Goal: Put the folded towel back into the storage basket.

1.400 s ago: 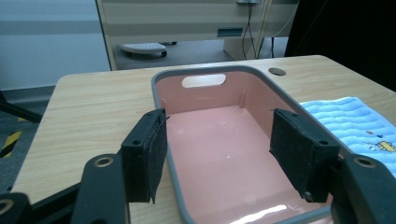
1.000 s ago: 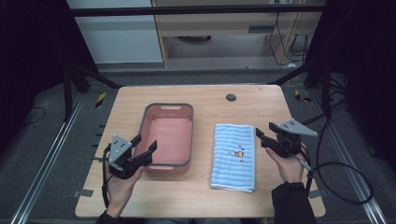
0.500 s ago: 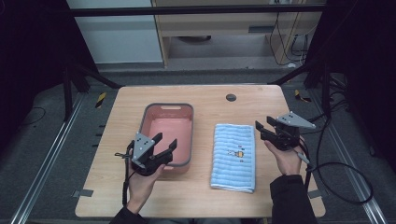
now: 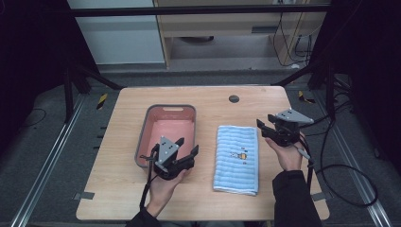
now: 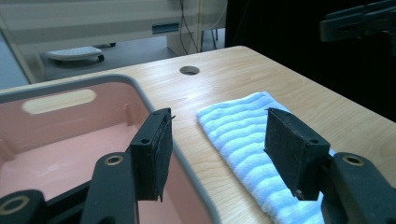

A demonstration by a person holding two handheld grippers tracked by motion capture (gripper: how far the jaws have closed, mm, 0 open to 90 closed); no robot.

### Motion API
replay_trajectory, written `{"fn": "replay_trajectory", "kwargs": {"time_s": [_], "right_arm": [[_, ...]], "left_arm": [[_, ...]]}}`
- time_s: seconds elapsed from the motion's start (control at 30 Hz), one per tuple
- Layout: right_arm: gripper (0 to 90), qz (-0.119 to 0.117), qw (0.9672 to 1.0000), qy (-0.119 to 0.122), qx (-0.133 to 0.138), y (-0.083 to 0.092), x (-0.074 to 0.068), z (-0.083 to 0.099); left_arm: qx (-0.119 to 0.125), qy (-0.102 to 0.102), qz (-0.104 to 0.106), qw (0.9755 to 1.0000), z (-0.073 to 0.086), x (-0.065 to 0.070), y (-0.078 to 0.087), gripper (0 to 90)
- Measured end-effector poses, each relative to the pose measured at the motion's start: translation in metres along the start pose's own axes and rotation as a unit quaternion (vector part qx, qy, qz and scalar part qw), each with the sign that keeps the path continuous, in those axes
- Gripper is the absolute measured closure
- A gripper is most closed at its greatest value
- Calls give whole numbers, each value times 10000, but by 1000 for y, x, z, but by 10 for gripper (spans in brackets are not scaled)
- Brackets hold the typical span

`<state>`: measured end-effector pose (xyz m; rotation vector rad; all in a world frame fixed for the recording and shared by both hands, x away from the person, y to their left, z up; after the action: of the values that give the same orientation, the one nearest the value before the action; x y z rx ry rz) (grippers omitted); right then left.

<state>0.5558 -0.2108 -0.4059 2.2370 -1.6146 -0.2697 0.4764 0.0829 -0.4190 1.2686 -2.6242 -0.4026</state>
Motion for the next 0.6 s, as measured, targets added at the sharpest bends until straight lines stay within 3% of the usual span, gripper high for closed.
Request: {"fn": "replay_trajectory", "kwargs": {"time_s": [0.23, 0.6], "right_arm": [[515, 7, 10000, -82, -16, -6, 5, 1], [526, -63, 9998, -170, -53, -15, 6, 4]], "left_arm": [[-101, -144, 189, 9997, 4, 22, -16, 426], [-352, -264, 355, 9984, 18, 41, -32, 457]]}}
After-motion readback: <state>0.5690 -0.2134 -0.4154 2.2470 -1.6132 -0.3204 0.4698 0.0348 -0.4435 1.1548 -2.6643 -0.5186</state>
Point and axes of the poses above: each handheld gripper's, and its own axes: y roughly backward along the jaws, z roughly out of its underside, x roughly to its right, the point moved 6 cm from there along -y, roughly forward along the jaws, and after that the axes turned 4 degrees about z, right-handed, at the moved point
